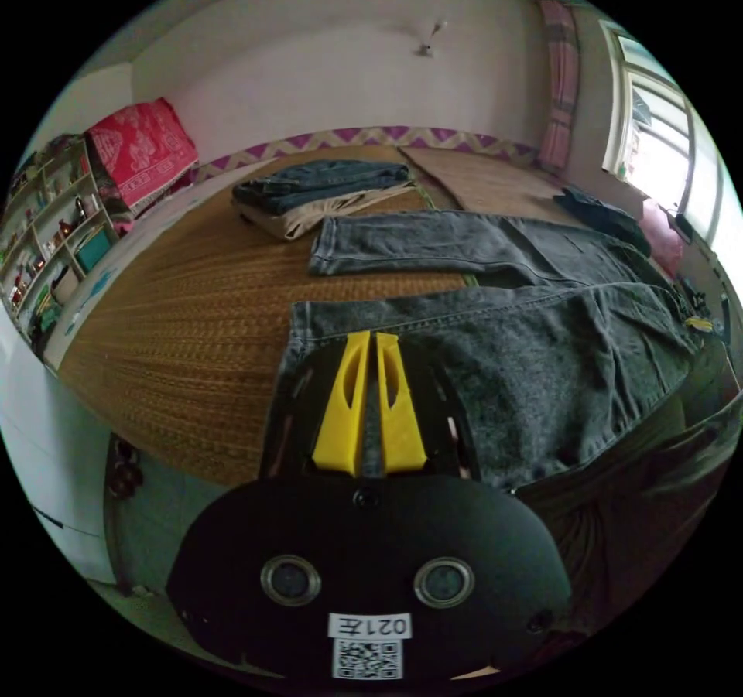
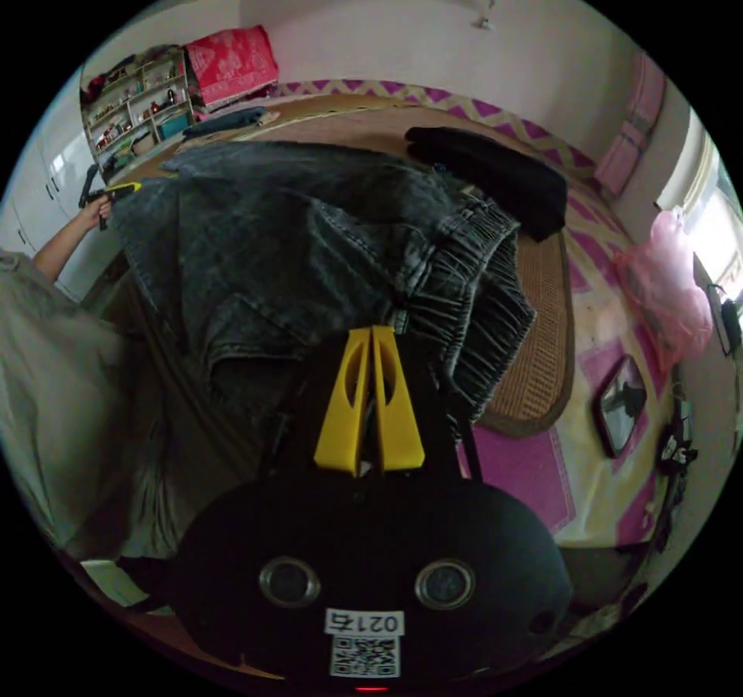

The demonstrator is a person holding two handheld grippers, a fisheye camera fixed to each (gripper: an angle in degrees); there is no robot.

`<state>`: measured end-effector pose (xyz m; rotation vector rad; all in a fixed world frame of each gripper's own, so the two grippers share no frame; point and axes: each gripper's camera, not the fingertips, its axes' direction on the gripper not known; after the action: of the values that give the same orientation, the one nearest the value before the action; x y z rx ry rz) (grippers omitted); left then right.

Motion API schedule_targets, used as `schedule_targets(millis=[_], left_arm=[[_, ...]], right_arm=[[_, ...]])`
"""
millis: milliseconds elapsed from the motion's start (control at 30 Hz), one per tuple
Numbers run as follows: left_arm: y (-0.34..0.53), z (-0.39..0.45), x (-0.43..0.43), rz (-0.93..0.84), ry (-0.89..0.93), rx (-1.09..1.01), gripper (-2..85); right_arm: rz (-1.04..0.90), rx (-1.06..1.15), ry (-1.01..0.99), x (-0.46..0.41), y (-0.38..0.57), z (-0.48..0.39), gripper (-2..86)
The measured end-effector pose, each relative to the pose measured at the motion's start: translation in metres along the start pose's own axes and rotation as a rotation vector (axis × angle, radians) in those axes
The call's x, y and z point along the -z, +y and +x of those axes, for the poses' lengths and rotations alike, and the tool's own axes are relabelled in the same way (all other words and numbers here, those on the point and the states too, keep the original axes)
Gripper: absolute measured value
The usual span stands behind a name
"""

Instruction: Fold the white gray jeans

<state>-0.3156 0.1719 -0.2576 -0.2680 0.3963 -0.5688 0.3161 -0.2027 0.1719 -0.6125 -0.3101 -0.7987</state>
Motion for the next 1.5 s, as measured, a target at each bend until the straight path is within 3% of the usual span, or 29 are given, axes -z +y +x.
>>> schedule_targets(millis=[200, 333, 500, 667, 733, 800, 900, 1133, 1500], left_arm=[[-0.015, -0.005, -0.001, -0.014, 0.031, 0.017, -0.8], [-0.013, -0.011, 0.003, 0.018, 0.059, 0.027, -0.8], [-0.016, -0.021, 0.008, 0.004, 0.12, 0.061, -0.8], [-0.02, -0.023, 0.023, -0.003, 0.141, 0.064, -0.9], [-0.022, -0.021, 0.044, 0.094, 0.195, 0.055, -0.9], [-0.029, -0.015, 0.062, 0.163, 0.2, 0.044, -0.8], [-0.056, 0.001, 0.055, 0.077, 0.139, 0.014, -0.2], [-0.111, 0.007, -0.02, -0.214, 0.097, -0.02, 3.5], [-0.112, -0.025, -0.011, -0.218, 0.109, 0.022, 4.6]], right_arm=[[0.009, 0.148, 0.167, 0.002, 0.015, -0.041, -0.7], [0.092, 0.025, 0.153, 0.003, 0.021, -0.048, -0.6], [0.114, 0.04, 0.303, -0.004, 0.025, -0.079, -0.6], [0.048, -0.016, 0.271, -0.001, 0.015, -0.077, -0.8], [0.048, -0.074, 0.17, 0.013, 0.008, -0.067, -0.5], [0.173, -0.113, 0.111, 0.039, 0.004, -0.058, 0.3], [0.291, -0.126, 0.133, 0.057, -0.017, -0.045, 4.8], [0.228, -0.133, 0.132, -0.001, -0.094, -0.019, 0.6], [-0.082, -0.184, 0.028, -0.078, -0.119, 0.029, -0.9]])
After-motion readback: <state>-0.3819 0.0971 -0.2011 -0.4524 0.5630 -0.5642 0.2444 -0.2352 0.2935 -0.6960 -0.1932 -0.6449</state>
